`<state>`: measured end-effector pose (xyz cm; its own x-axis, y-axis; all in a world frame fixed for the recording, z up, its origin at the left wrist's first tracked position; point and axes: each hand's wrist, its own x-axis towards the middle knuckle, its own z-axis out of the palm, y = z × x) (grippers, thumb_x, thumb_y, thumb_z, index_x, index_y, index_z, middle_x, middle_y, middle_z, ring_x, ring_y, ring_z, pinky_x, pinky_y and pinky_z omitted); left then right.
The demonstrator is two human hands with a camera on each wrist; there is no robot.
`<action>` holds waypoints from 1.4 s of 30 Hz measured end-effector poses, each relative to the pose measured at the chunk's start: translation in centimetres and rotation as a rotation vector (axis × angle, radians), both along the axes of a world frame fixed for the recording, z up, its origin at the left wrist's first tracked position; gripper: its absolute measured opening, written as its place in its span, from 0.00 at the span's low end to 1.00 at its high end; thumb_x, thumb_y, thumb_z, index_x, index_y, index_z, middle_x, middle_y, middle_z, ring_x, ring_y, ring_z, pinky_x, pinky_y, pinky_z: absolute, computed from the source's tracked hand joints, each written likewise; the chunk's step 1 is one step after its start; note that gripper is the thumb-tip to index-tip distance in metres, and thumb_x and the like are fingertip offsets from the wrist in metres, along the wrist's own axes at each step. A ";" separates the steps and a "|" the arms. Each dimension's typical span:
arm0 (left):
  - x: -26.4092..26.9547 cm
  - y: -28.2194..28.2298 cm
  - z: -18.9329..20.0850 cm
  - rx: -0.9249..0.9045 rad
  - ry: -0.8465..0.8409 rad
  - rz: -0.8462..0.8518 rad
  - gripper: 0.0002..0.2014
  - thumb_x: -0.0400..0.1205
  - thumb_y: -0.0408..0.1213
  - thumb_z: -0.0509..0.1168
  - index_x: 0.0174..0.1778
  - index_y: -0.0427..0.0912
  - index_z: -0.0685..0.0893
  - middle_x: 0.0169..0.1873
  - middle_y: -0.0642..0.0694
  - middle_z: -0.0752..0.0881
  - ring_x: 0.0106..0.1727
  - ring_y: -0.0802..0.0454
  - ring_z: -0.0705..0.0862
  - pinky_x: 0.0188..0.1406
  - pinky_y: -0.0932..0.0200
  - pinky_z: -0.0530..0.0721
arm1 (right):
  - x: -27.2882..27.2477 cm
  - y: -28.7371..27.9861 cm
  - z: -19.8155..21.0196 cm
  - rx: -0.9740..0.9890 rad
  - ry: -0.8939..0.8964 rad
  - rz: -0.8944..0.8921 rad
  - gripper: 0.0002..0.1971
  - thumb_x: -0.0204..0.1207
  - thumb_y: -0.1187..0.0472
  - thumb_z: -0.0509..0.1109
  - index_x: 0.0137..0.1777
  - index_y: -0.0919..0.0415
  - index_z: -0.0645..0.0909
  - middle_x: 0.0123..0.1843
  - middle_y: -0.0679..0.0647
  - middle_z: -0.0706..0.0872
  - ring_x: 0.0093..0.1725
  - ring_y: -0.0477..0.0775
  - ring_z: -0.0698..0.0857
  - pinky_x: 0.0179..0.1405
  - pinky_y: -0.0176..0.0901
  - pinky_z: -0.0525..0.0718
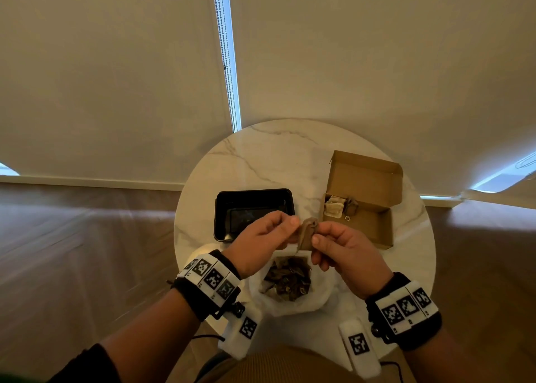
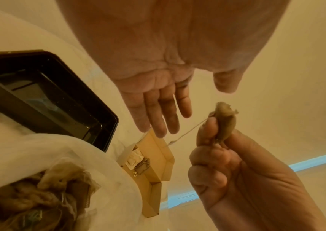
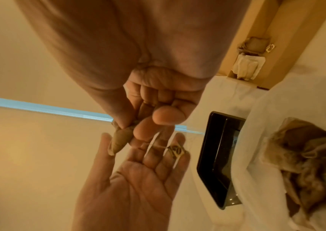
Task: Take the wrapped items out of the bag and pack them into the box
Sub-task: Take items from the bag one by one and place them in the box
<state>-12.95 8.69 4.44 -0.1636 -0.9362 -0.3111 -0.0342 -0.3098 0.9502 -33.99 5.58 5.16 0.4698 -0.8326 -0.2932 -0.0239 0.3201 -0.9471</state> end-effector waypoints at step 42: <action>-1.7 0.3 0.1 -0.086 -0.539 -0.081 0.06 0.81 0.45 0.75 0.43 0.51 0.85 0.45 0.56 0.87 0.48 0.60 0.87 0.52 0.54 0.89 | 0.3 1.1 -2.2 -0.441 0.500 0.114 0.09 0.82 0.63 0.70 0.50 0.46 0.85 0.36 0.43 0.86 0.33 0.43 0.83 0.34 0.45 0.85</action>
